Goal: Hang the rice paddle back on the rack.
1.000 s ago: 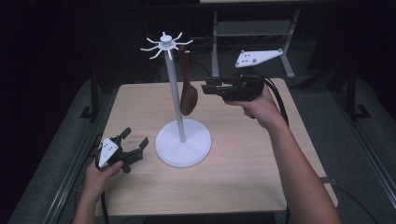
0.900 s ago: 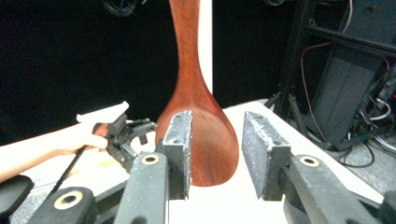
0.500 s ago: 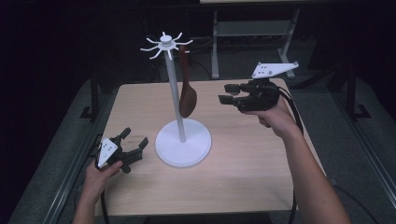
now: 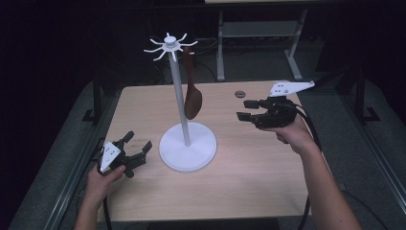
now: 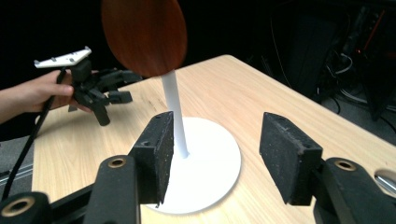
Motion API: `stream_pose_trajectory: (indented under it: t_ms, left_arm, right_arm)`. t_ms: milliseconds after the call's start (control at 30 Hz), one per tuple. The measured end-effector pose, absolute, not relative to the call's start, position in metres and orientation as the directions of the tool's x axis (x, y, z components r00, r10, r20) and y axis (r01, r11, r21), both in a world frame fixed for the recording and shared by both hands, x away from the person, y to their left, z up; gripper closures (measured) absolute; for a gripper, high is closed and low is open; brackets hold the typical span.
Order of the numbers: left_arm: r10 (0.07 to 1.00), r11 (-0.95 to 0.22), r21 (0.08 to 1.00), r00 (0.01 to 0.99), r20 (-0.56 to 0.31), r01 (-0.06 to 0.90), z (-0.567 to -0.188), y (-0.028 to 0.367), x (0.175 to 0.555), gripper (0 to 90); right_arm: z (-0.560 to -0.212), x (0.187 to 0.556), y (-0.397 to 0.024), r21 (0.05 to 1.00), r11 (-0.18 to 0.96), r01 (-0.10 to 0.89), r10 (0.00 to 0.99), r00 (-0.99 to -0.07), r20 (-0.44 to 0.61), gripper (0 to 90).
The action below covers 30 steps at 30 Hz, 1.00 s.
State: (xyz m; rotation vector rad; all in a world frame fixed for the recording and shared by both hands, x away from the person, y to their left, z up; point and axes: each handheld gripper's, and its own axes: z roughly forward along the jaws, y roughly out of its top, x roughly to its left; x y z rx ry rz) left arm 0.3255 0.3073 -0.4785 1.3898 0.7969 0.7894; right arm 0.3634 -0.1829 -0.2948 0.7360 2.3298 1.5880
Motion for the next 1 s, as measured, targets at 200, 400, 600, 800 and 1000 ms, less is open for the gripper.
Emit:
stream_pose_trajectory:
  t_ms: [200, 400, 600, 800, 1000]
  left_arm:
    - [0.854, 0.029, 1.0, 0.52, -0.019, -0.011, -0.478, 0.309, 0.325, 13.4]
    - [0.853, 0.035, 0.999, 0.522, -0.024, -0.012, -0.479, 0.31, 0.325, 13.3]
    - [0.854, 0.035, 0.999, 0.52, -0.024, -0.01, -0.479, 0.309, 0.325, 13.3]
    - [0.854, 0.023, 1.0, 0.52, -0.016, -0.007, -0.479, 0.31, 0.325, 13.3]
    - [0.854, 0.022, 1.0, 0.519, -0.015, -0.007, -0.479, 0.31, 0.325, 13.3]
  right_arm:
    - [-0.314, 0.361, -0.195, 0.903, 0.29, 0.316, 0.542, -0.832, 0.117, 43.6]
    - [-0.332, 0.353, -0.205, 0.891, 0.295, 0.344, 0.559, -0.818, 0.131, 42.9]
    - [-0.352, 0.346, -0.216, 0.878, 0.301, 0.373, 0.592, -0.795, 0.135, 42.2]
    - [-0.377, 0.337, -0.231, 0.863, 0.299, 0.408, 0.636, -0.759, 0.139, 40.7]
    - [-0.401, 0.331, -0.242, 0.836, 0.3, 0.459, 0.691, -0.709, 0.141, 34.8]
